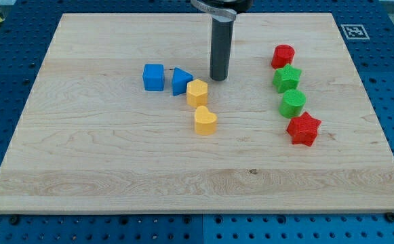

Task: Point your arm at the center left side of the board

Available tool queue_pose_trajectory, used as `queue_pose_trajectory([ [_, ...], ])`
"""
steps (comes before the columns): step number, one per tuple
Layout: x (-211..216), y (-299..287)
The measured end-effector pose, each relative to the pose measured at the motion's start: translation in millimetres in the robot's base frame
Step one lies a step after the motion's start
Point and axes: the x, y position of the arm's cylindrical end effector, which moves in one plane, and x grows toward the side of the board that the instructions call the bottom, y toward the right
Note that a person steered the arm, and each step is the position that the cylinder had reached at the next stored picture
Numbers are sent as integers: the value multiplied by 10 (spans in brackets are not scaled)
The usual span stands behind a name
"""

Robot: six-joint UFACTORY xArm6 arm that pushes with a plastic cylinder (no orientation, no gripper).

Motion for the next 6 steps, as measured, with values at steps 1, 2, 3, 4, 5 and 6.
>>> queue_pose_trajectory([
  [1,-16,-102],
  [2,-381,-315],
  [3,-554,-966],
  [4,-554,-1884],
  [5,-341,-2501],
  [6,214,-2475],
])
